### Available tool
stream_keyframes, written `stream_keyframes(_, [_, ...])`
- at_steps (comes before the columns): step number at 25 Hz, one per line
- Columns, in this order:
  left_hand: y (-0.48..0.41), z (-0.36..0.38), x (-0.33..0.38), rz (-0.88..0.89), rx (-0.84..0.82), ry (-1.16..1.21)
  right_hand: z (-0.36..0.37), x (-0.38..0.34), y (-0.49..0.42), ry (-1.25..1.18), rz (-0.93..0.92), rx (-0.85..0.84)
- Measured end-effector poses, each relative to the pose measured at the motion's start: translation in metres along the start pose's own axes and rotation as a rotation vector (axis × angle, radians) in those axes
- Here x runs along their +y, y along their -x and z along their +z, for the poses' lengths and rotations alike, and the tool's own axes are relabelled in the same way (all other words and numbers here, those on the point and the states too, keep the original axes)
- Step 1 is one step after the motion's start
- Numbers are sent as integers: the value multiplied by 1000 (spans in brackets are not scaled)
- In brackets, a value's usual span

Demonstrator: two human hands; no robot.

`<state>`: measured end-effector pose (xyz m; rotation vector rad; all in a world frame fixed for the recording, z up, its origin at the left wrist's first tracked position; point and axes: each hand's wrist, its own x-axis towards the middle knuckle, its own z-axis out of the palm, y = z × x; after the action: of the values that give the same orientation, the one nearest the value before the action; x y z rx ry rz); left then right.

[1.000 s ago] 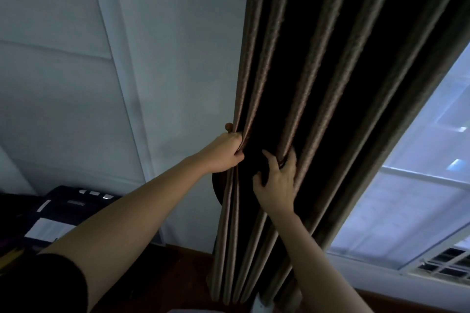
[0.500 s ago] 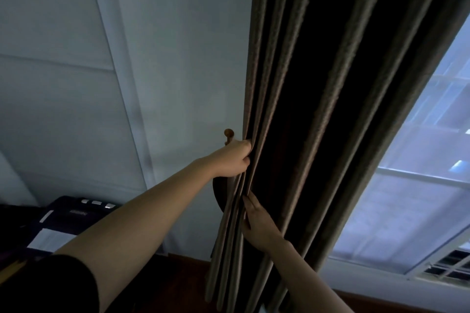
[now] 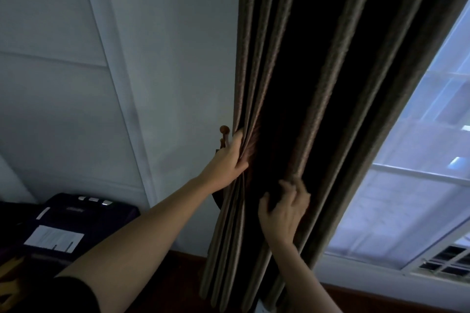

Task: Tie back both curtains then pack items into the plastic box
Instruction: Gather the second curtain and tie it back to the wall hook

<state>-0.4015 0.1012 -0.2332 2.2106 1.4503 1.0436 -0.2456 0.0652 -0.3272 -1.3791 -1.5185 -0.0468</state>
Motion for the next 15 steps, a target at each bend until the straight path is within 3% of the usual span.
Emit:
stream_keyframes(1, [5, 3, -3, 14, 70, 58, -6, -2, -15, -74, 41, 170])
stream_keyframes(3, [13, 11, -11, 39, 218, 195, -17, -7, -53, -234, 100, 249])
stream_keyframes(6, [17, 16, -9, -62, 359, 384, -25, -12, -90, -294, 248, 5])
stream_keyframes(8, [7, 4, 0, -172, 180, 372, -22, -6, -86, -183, 235, -146])
stream_keyframes(11, [-16, -14, 15, -208, -182, 34, -5, 7, -53, -78, 167, -349])
stream_keyframes(13, [-27, -14, 22, -183, -335, -118, 5, 12, -28, -81, 170, -493])
stream_keyframes(15, [-33, -12, 27, -200, -420, -123, 11, 12, -10, -97, 171, -597])
